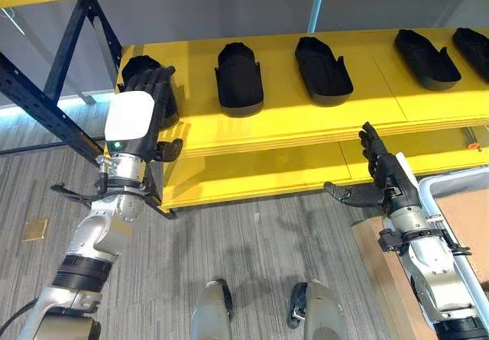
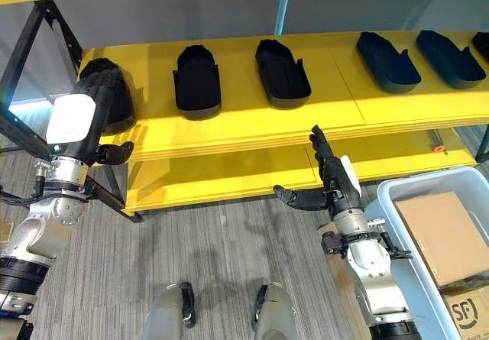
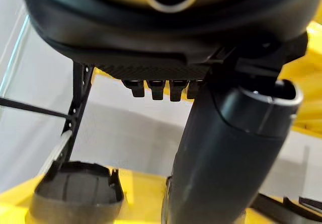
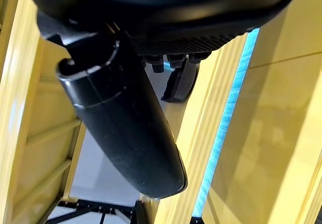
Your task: Move parts from the plastic box to the shelf.
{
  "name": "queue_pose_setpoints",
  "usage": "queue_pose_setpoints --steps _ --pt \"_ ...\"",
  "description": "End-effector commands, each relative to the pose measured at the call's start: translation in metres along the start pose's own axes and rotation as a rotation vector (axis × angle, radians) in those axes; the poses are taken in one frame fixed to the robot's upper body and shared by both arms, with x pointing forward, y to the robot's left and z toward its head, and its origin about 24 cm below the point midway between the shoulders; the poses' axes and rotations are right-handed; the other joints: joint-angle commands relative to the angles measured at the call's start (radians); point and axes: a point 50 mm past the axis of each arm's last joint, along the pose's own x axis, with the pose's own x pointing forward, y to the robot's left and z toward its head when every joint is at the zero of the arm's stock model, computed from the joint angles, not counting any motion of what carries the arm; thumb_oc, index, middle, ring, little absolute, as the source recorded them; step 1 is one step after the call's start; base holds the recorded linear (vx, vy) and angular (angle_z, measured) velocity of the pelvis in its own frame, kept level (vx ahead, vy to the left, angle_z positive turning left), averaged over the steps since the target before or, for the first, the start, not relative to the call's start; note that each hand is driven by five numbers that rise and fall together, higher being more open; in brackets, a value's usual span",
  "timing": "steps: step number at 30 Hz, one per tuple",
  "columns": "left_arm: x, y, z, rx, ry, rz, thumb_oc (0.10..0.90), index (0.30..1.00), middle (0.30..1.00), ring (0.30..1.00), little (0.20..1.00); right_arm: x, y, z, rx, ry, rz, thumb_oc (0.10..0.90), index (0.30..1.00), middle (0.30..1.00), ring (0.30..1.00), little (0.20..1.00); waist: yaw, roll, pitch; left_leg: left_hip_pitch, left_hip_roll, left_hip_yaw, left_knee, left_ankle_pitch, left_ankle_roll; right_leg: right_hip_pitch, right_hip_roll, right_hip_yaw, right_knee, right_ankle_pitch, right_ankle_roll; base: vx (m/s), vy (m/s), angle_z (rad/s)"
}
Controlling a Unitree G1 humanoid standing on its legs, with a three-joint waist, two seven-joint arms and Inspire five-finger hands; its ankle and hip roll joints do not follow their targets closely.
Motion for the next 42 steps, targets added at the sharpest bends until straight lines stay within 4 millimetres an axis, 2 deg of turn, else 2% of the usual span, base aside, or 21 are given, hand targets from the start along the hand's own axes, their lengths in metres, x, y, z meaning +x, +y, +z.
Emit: queue_pose_setpoints --steps 1,10,17,26,35,42 --pt "0.024 0.032 0.018 -0.016 -0.073 0.218 0.900 1.000 1.000 1.000 1.000 0.016 -0.013 0.053 -0.029 -0.306 -0.057 0.900 1.000 1.000 1.000 1.000 -0.006 0.001 -0.075 0.085 0.035 -0.020 -0.014 -0.100 0.010 0.119 0.013 0.027 -0.143 0.041 0.042 0.00 0.000 0.00" --pt "0.014 0.005 0.026 -0.121 -0.055 0.142 0.900 1.000 1.000 1.000 1.000 0.013 -0.014 0.053 -0.025 -0.310 -0.083 0.900 1.000 1.000 1.000 1.000 -0.010 -0.007 -0.072 0.077 0.037 -0.022 -0.014 -0.099 0.011 0.109 0.015 0.032 -0.139 0.042 0.042 0.00 0.000 0.00" --pt "0.015 -0.003 0.023 -0.142 -0.014 0.128 0.900 1.000 1.000 1.000 1.000 0.013 -0.015 0.053 -0.022 -0.311 -0.098 0.900 1.000 1.000 1.000 1.000 -0.015 -0.010 -0.069 0.067 0.039 -0.022 -0.005 -0.100 0.012 0.100 0.017 0.035 -0.131 0.039 0.040 0.00 0.000 0.00" --pt "0.022 0.005 0.012 -0.146 0.042 0.186 0.900 1.000 1.000 1.000 1.000 0.013 -0.015 0.052 -0.022 -0.313 -0.104 0.900 1.000 1.000 1.000 1.000 -0.023 -0.010 -0.066 0.049 0.040 -0.018 -0.007 -0.094 0.015 0.077 0.019 0.036 -0.132 0.044 0.039 0.00 0.001 0.00" --pt "0.031 0.024 -0.002 -0.150 0.104 0.300 0.900 1.000 1.000 1.000 1.000 0.013 -0.015 0.053 -0.025 -0.318 -0.098 0.900 1.000 1.000 1.000 1.000 -0.036 -0.015 -0.069 0.032 0.042 -0.014 0.002 -0.097 0.015 0.060 0.021 0.046 -0.131 0.048 0.039 0.00 0.000 0.00" --pt "0.036 0.036 -0.005 -0.155 0.111 0.353 0.900 1.000 1.000 1.000 1.000 0.012 -0.016 0.053 -0.025 -0.320 -0.093 0.900 1.000 1.000 1.000 1.000 -0.040 -0.017 -0.069 0.029 0.041 -0.014 -0.001 -0.096 0.015 0.055 0.023 0.050 -0.133 0.050 0.040 0.00 0.002 0.00"
